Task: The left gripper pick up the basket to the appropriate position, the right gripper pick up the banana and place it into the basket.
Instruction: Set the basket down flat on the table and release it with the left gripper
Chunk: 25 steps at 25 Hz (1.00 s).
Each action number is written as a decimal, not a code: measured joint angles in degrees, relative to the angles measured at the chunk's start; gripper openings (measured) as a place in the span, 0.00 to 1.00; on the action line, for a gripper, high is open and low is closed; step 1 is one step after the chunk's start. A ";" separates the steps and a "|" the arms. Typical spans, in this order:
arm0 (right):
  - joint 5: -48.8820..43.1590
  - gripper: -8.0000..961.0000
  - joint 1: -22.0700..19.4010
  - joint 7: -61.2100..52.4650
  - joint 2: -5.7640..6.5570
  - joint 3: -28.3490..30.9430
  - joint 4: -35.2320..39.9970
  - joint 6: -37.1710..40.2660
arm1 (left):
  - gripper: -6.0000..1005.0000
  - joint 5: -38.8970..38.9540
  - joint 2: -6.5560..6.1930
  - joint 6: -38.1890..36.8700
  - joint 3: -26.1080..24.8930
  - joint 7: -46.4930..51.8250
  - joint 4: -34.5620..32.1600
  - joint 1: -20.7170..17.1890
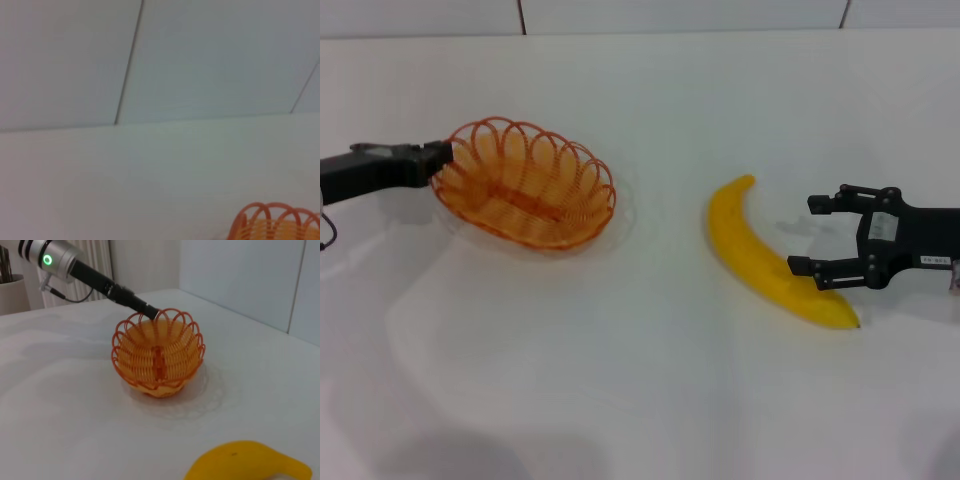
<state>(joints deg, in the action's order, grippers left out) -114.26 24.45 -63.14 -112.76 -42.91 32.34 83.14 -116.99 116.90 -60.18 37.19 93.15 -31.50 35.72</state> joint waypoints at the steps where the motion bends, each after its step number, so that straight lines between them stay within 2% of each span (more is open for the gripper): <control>1: -0.01 0.87 0.00 -0.01 0.00 -0.02 0.00 0.00 | 0.07 -0.10 0.00 0.36 0.10 0.06 0.15 -0.20; 9: -0.09 0.87 -0.13 -0.08 -0.01 -0.08 0.00 -1.05 | 0.08 1.15 0.00 1.09 -0.13 0.91 0.32 -2.51; 25: -0.17 0.86 -0.05 -0.14 -0.09 -0.16 -0.09 -1.32 | 0.08 1.74 0.08 1.12 -0.35 1.38 1.86 -2.74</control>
<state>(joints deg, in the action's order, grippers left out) -114.44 24.39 -63.28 -112.85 -43.07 32.25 81.82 -115.25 116.98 -59.06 36.84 94.53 -29.64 32.97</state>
